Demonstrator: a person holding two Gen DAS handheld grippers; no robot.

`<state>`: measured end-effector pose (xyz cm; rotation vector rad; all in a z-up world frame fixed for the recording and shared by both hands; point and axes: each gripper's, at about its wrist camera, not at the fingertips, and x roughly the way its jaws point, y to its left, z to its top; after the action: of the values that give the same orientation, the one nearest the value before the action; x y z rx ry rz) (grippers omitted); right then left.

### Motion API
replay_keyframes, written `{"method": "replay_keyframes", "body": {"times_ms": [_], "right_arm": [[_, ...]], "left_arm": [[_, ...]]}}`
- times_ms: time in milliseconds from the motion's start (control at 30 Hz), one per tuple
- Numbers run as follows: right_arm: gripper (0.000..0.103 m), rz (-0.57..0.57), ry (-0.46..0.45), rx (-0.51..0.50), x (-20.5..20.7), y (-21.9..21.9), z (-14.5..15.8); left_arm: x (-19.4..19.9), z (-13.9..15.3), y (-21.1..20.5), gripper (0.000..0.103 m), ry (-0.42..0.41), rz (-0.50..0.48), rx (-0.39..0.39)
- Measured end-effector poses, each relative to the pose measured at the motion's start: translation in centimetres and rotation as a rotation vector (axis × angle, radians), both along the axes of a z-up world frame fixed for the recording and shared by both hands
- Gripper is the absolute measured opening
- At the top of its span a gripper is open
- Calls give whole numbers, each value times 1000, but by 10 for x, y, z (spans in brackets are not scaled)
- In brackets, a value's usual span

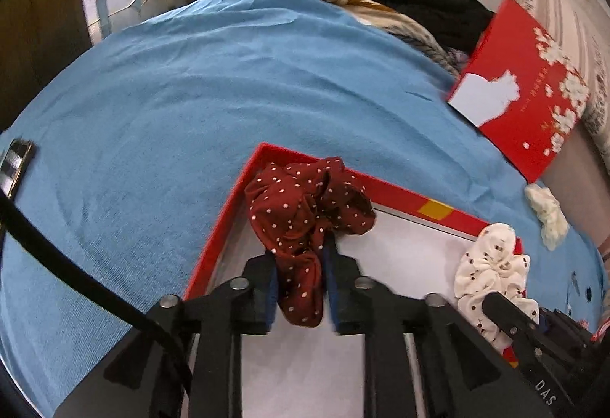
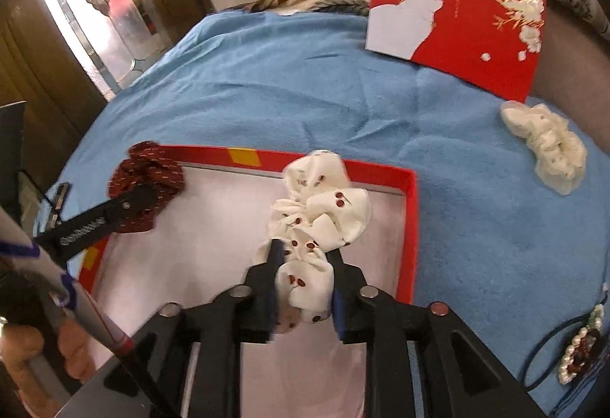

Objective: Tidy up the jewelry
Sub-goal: 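Carry both scrunchies to the red-rimmed box lid and open both tools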

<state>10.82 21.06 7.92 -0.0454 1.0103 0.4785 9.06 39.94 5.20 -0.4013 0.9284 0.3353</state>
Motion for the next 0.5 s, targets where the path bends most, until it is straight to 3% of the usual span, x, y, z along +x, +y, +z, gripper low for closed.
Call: {"method": "replay_keyframes", "body": {"times_ms": [67, 167, 267, 333, 400, 467, 500], "right_arm": [[45, 6, -15, 7, -5, -3, 9], [61, 13, -78, 7, -30, -19, 29], [62, -13, -111, -71, -58, -35, 32], [62, -18, -78, -98, -76, -45, 21], [54, -14, -21, -106, -91, -51, 7], [18, -15, 25, -130, -103, -53, -8], [11, -19, 55, -138, -108, -53, -15]], "left_arm": [[-3, 3, 4, 40, -19, 10, -38], [-8, 10, 7, 46, -58, 8, -75], [-16, 19, 4, 49, -100, 0, -100], [-21, 26, -1, 49, -121, -6, -101], [-25, 32, -5, 49, -139, -11, -98], [-31, 38, -11, 49, -157, -21, -92], [-34, 40, -14, 49, -163, -25, -88]]}}
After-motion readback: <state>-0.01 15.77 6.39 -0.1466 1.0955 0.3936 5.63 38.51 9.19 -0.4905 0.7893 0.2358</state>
